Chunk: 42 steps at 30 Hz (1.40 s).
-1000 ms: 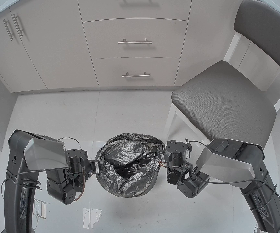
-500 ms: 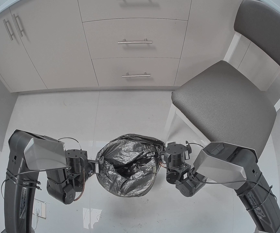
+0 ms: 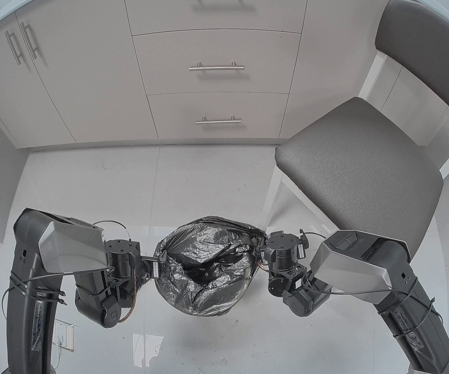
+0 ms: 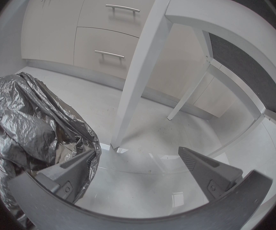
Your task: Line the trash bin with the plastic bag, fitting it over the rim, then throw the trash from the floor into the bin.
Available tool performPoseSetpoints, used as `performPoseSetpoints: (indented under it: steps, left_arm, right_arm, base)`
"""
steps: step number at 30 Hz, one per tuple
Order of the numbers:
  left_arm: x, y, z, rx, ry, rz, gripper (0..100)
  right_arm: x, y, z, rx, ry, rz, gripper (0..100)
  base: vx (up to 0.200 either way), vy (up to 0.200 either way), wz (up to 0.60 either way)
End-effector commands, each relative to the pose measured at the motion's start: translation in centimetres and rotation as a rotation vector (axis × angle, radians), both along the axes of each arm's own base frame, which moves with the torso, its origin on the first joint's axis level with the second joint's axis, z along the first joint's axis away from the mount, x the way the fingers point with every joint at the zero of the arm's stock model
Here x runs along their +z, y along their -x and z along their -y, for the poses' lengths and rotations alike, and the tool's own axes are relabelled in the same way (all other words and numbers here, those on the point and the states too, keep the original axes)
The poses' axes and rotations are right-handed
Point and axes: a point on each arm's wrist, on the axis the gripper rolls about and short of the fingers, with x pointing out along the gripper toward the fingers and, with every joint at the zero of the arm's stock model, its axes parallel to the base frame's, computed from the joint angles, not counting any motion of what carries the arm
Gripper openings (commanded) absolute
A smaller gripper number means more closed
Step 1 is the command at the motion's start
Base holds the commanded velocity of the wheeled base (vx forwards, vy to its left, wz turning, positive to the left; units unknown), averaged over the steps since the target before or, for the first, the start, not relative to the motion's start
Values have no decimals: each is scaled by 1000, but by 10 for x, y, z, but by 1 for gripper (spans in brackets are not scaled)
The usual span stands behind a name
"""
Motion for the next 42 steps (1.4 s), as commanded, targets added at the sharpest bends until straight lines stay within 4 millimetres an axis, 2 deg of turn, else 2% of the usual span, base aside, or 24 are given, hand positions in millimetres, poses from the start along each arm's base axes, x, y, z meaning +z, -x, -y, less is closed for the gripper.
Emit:
performPoseSetpoints:
  steps: [1, 8, 13, 19, 24, 32, 38, 42]
  left_arm:
    - [0, 0, 0, 0, 0, 0, 100]
    - [0, 0, 0, 0, 0, -1, 100]
    - [0, 0, 0, 0, 0, -1, 100]
    - [0, 0, -1, 2, 0, -1, 100]
    - [0, 0, -1, 2, 0, -1, 100]
    - [0, 0, -1, 2, 0, -1, 100]
    - [0, 0, 0, 2, 1, 2, 100]
    - [0, 0, 0, 2, 1, 2, 100]
  right_arm:
    - [-3, 0, 1, 0, 3, -5, 100]
    - [-4, 0, 1, 0, 2, -5, 100]
    - [4, 6, -2, 12, -3, 1, 100]
    - [31, 50, -19, 111, 6, -14, 100]
    - [36, 74, -22, 210, 18, -55, 100]
    - [52, 83, -34, 269, -21, 1, 100]
    - [54, 87, -47, 303, 1, 15, 100]
    - [58, 78, -57, 310, -2, 54, 100]
  base:
    - [0, 0, 0]
    - [0, 0, 0]
    - [0, 0, 0]
    - [0, 0, 0]
    - [0, 0, 0]
    - [0, 0, 0]
    - [0, 0, 0]
    - [0, 0, 0]
